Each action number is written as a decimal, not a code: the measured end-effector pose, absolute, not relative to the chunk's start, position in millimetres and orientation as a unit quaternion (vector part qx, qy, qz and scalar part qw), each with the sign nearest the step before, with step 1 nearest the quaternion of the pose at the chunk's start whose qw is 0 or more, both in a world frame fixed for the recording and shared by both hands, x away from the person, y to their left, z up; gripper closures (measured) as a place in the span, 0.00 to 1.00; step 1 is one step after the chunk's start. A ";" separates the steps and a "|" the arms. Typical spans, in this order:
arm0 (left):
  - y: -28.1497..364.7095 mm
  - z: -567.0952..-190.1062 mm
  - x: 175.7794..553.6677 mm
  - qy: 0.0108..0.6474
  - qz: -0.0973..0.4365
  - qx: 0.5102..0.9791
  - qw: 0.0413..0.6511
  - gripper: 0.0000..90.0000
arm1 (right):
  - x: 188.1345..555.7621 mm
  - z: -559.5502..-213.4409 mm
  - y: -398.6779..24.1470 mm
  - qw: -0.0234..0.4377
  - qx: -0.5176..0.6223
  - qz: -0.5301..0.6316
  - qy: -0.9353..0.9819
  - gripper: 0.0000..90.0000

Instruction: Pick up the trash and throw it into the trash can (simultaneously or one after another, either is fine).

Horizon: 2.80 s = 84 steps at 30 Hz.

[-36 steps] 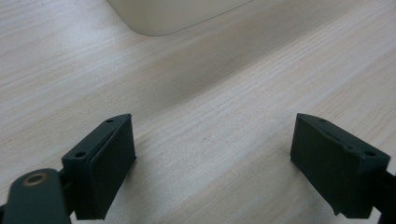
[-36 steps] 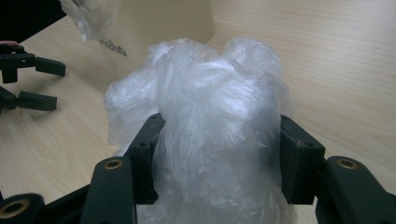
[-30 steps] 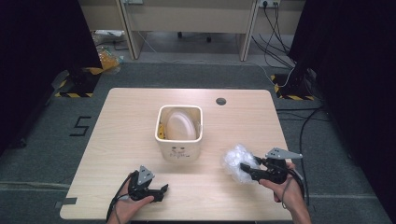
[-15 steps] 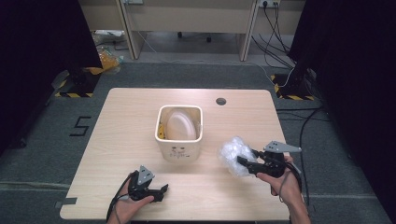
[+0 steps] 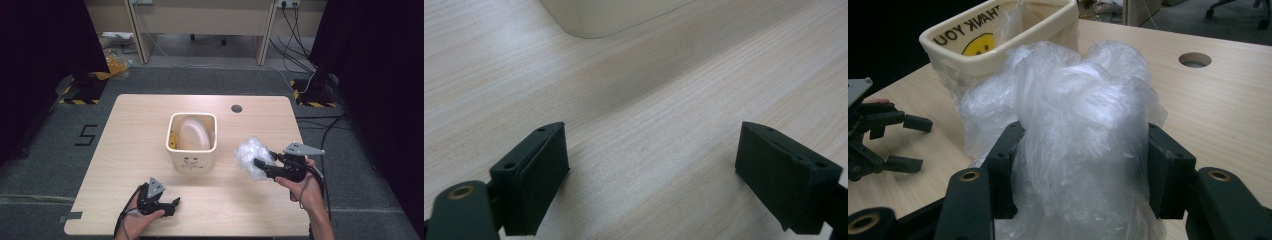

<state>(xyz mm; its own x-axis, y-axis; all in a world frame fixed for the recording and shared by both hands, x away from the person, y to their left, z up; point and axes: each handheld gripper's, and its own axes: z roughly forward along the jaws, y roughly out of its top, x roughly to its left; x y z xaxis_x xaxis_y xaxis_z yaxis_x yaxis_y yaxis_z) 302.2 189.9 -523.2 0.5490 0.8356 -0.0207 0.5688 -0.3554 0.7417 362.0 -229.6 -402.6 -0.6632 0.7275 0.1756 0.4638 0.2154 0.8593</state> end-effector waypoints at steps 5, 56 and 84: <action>189.7 -523.3 302.2 0.439 0.185 0.801 0.362 0.14 | 368.6 -394.9 -227.4 0.136 0.384 0.496 0.767 0.49; 190.5 -523.2 301.8 0.439 0.183 0.802 0.362 0.15 | 468.2 -351.7 -43.4 0.069 0.310 0.453 0.833 0.44; 190.3 -523.4 301.9 0.440 0.185 0.801 0.363 0.14 | 450.8 -345.8 -78.1 0.093 0.293 0.471 0.827 0.44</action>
